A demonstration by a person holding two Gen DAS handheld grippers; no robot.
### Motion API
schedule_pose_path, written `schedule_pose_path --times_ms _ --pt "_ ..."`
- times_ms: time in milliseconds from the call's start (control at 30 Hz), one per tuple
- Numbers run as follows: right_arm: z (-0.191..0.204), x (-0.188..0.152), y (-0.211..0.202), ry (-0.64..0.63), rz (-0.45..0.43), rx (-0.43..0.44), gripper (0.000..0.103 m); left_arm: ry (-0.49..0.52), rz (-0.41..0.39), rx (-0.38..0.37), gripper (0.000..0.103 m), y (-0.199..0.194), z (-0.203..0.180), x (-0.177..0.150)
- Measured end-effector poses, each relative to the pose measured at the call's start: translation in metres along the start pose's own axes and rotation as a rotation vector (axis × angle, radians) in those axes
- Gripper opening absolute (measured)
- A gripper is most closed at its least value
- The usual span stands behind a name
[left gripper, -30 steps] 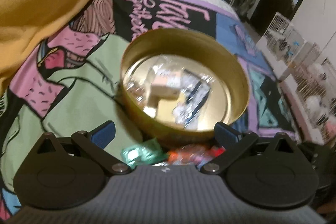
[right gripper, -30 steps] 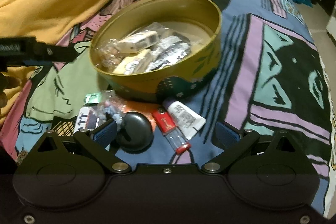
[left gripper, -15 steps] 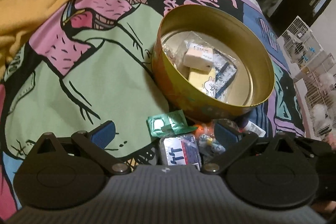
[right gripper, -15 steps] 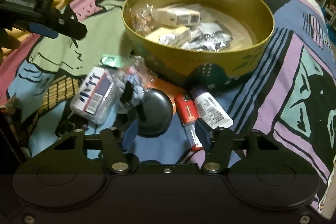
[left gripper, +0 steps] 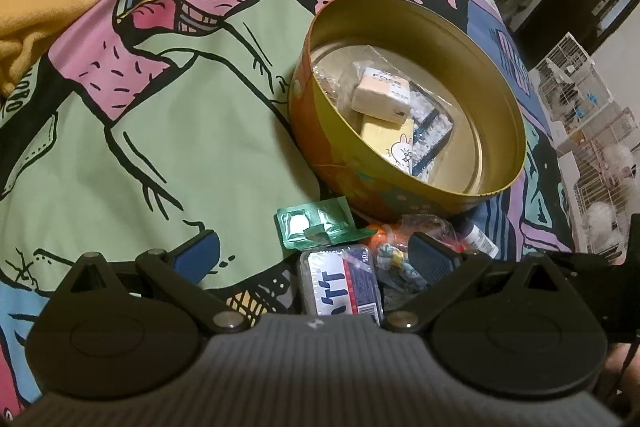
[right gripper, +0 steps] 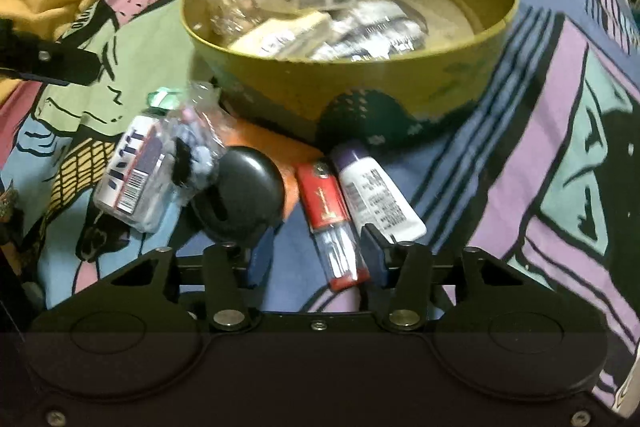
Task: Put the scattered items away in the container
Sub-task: 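Move the right tool toward the red lighter beside the tin, then grasp the red lighter upright with the right gripper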
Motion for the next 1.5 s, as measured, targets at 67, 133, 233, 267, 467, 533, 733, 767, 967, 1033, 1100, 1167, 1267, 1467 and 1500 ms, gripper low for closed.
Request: schedule_pose_path --times_ms 67,133,233,267,467,533,733,767,967,1033,1100,1167,1267,1467,1500 --pt "0.003 -0.002 0.004 -0.033 0.005 -0.030 0.040 0.001 0.004 0.000 0.103 0.001 0.000 -0.001" --pt "0.011 -0.003 0.007 -0.079 0.001 -0.077 0.040 0.005 0.007 -0.002 0.103 0.002 -0.002 -0.001" --pt "0.024 -0.007 0.012 -0.166 -0.014 -0.140 0.040 0.023 0.008 -0.003 0.103 0.003 -0.006 -0.003" --pt "0.025 -0.008 0.012 -0.171 -0.019 -0.146 0.040 0.028 0.007 -0.002 0.103 0.003 -0.007 -0.003" --pt "0.029 -0.007 0.013 -0.147 0.004 -0.085 0.020 0.034 -0.001 0.025 0.103 0.003 -0.005 -0.004" --pt "0.029 -0.006 0.015 -0.116 0.014 -0.090 0.020 0.027 0.000 0.023 0.103 0.002 -0.004 -0.004" --pt "0.025 -0.005 0.010 -0.051 -0.009 -0.074 0.019 0.034 0.013 0.032 0.103 0.007 -0.004 -0.005" --pt "0.022 -0.004 0.008 -0.020 -0.011 -0.059 0.019 0.032 0.013 0.034 0.103 0.007 -0.003 -0.005" --pt "0.023 -0.005 -0.024 0.070 -0.069 -0.001 0.019 -0.012 0.005 0.024 0.103 0.001 0.006 -0.003" --pt "0.027 -0.006 -0.036 0.069 -0.091 0.005 0.019 -0.016 0.008 0.020 0.103 0.000 0.007 -0.004" --pt "0.032 -0.008 -0.048 0.072 -0.113 0.009 0.019 -0.007 0.012 0.012 0.103 -0.001 0.005 -0.006" --pt "0.032 -0.010 -0.058 0.093 -0.138 0.014 0.019 0.014 0.013 0.011 0.103 -0.002 0.001 -0.008" --pt "0.033 -0.013 -0.070 0.129 -0.164 0.025 0.019 0.052 0.016 0.017 0.103 -0.003 -0.004 -0.014" --pt "0.036 -0.020 -0.083 0.150 -0.192 0.027 0.019 0.064 0.024 0.034 0.103 -0.002 -0.009 -0.024" --pt "0.036 -0.022 -0.084 0.153 -0.195 0.026 0.019 0.053 0.027 0.035 0.103 -0.001 -0.008 -0.025"
Point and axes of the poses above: each gripper's, at about its wrist camera, not at the fingertips, and y roughly the way its jaws point, z to its left, x to its top, the point moved 4 cm from there along y, roughly the way its jaws point, and after that the axes turned 5 degrees about -x, right-handed, at the moved point
